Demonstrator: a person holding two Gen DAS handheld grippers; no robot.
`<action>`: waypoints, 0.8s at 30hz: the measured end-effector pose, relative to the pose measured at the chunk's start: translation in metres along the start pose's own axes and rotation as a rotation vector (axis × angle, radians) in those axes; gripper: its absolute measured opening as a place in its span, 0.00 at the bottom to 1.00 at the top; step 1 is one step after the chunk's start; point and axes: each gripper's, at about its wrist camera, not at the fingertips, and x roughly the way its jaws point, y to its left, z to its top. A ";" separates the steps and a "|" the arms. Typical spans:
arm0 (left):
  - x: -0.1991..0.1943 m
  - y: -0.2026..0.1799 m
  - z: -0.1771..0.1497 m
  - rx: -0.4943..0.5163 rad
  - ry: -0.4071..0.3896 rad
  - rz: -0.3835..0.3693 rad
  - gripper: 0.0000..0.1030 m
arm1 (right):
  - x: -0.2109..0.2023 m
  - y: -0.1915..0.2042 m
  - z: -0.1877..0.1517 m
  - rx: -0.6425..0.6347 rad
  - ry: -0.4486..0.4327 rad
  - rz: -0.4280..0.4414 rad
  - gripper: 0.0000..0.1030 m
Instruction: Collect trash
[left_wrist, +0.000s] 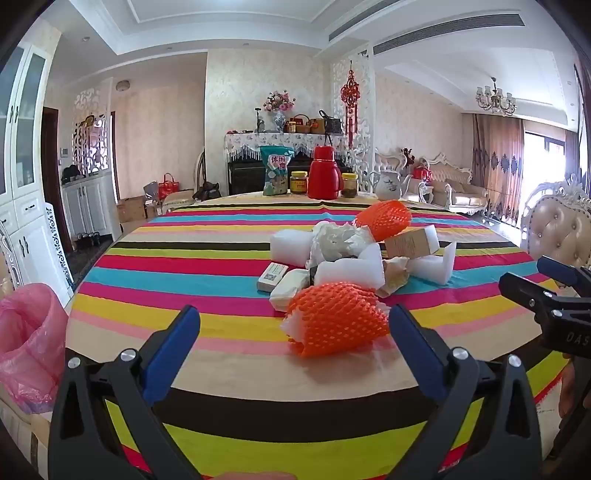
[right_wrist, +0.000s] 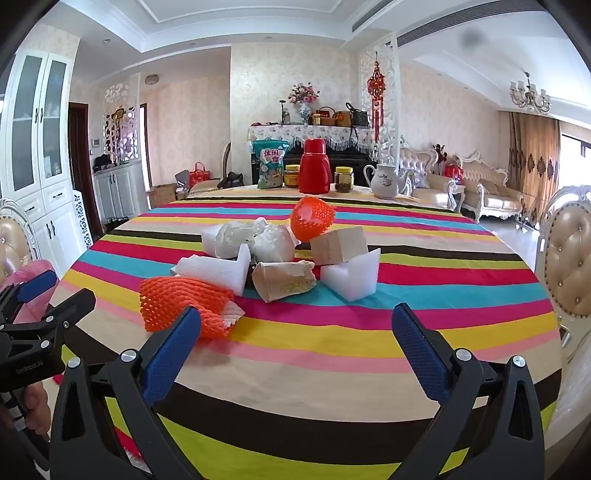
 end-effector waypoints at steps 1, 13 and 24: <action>0.000 0.000 0.000 0.000 0.001 0.000 0.96 | 0.000 0.000 0.000 0.000 0.003 0.000 0.94; 0.005 0.004 -0.002 -0.014 0.028 -0.005 0.96 | 0.004 0.000 -0.003 0.008 -0.002 -0.004 0.94; 0.004 0.002 -0.001 -0.005 0.033 -0.008 0.96 | -0.002 -0.010 -0.001 0.019 0.002 -0.009 0.94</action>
